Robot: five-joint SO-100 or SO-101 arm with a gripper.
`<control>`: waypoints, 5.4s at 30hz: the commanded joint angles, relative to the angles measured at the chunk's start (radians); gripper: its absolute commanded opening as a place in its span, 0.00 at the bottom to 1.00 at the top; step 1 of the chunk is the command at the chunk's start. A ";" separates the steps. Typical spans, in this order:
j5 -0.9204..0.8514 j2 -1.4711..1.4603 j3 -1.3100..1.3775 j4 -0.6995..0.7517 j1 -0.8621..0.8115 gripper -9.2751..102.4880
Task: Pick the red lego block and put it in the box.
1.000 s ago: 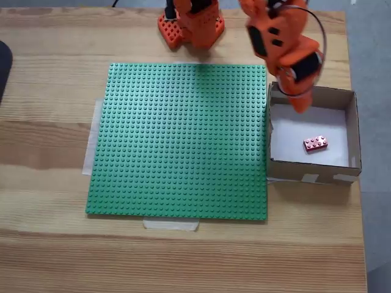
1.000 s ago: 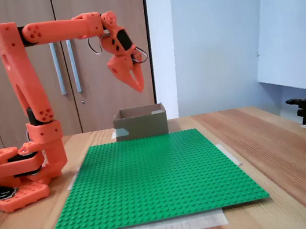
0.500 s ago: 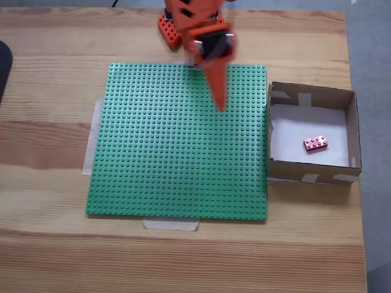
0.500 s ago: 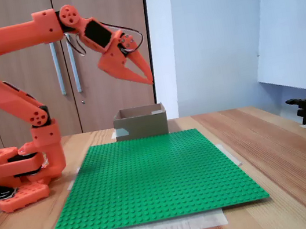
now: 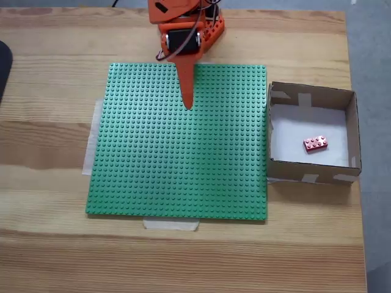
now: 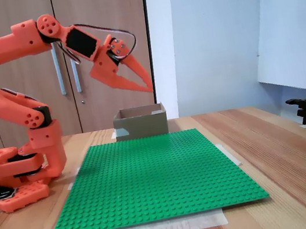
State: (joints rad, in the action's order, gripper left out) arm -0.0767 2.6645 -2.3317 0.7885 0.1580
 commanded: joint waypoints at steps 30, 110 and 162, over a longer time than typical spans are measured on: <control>0.017 0.500 -0.716 -0.098 -0.129 0.08; -0.020 0.558 -0.882 -0.132 -0.132 0.08; -0.020 0.558 -0.882 -0.132 -0.132 0.08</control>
State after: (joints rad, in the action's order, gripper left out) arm -0.0905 3.2122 -3.1799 0.6581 0.0230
